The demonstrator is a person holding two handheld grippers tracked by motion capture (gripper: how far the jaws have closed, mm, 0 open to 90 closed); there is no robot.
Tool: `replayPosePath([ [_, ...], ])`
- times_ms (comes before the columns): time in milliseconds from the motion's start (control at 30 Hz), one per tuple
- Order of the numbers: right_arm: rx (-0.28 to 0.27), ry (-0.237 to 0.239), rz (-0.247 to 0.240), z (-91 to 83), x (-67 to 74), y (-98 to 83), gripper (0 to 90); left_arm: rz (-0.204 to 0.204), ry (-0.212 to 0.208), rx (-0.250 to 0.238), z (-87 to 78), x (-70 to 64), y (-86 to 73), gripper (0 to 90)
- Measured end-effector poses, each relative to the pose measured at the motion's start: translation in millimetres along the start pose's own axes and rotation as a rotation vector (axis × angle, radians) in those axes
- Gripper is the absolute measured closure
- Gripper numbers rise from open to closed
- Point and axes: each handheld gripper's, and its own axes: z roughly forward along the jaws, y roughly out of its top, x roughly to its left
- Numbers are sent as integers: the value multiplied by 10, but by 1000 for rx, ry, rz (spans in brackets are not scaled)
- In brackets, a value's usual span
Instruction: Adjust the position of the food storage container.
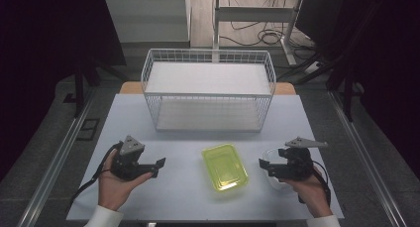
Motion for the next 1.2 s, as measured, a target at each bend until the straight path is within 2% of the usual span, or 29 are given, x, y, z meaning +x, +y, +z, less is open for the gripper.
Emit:
replayPosePath([
  [200, -9, -6, 20, 12, -22, 24, 208, -28, -30, 23, 74, 27, 16, 164],
  [400, 6, 13, 20, 33, -63, 34, 241, -57, -52, 60, 129, 39, -17, 163],
  [500, 27, 5, 29, 62, -95, 34, 261, -46, -39, 73, 132, 24, -39, 165],
  [600, 41, -1, 37, 78, -106, 56, 284, -41, -38, 71, 105, 6, -71, 164],
  [800, 59, -5, 30, 104, -47, 78, 335, -87, -79, 44, 54, 25, -69, 163],
  [1000, 79, -6, 19, 145, 39, 132, 367, -79, -81, 50, 26, 33, -78, 163],
  [1200, 98, -12, 8, 161, 32, 138, 418, -90, -85, 56, 33, 63, -56, 160],
])
